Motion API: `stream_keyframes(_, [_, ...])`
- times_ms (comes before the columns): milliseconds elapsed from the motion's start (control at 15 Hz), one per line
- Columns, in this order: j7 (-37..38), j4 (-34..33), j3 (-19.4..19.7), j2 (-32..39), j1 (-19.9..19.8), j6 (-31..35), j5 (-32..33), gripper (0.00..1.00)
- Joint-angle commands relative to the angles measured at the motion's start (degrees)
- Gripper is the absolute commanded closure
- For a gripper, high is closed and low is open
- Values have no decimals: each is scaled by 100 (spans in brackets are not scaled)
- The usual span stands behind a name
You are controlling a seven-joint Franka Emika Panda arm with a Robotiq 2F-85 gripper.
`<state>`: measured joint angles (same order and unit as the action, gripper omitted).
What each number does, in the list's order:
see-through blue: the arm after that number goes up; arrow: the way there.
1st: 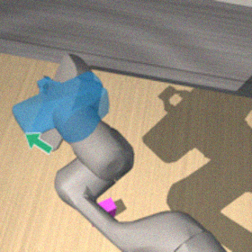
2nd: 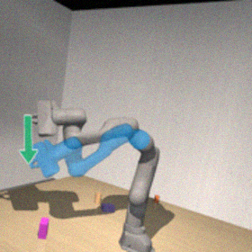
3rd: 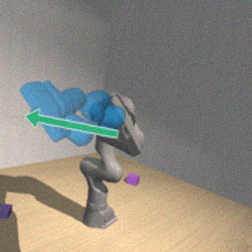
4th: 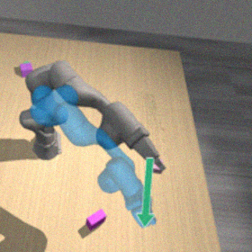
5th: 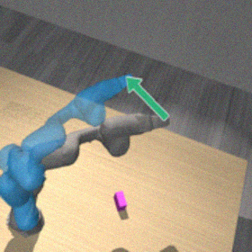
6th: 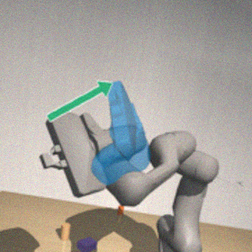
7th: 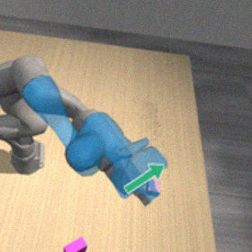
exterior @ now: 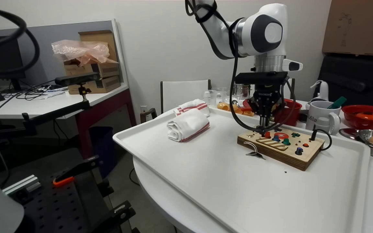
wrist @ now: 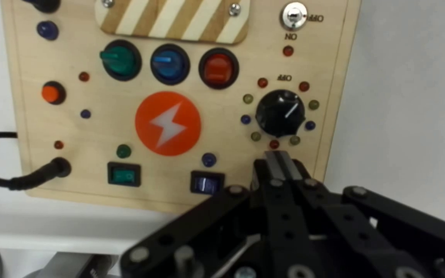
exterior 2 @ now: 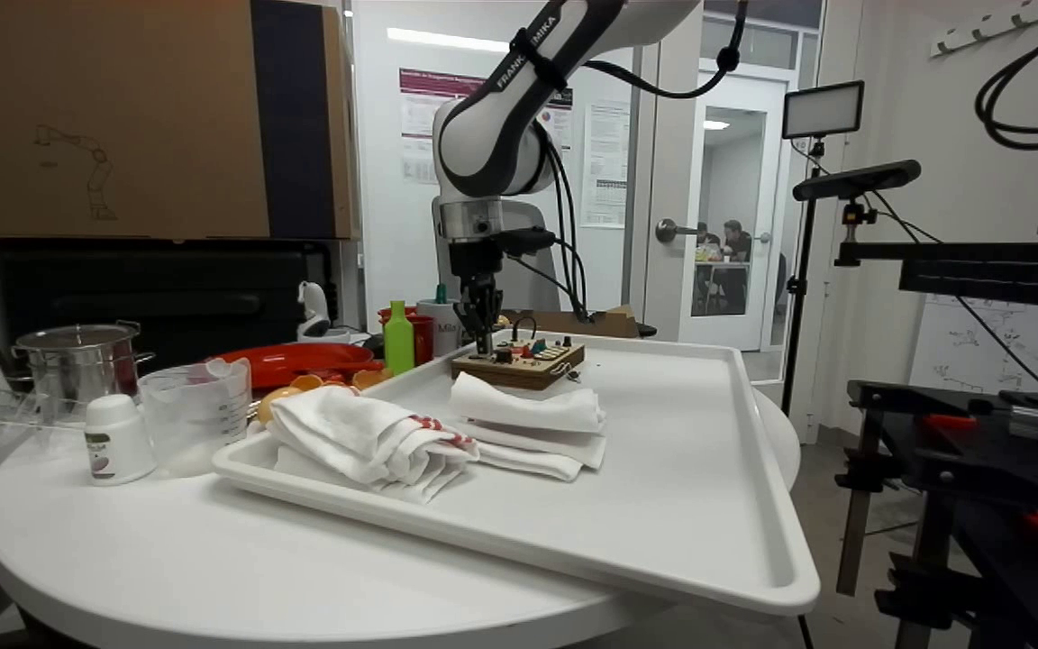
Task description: Switch on the switch on the board
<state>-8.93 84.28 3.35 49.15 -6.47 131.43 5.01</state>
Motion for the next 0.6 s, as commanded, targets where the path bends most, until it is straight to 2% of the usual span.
stream_keyframes(0, [89, -104, 45, 107, 59, 13, 81, 100])
stream_keyframes(533, [35, -187, 30, 17, 59, -44, 84, 100])
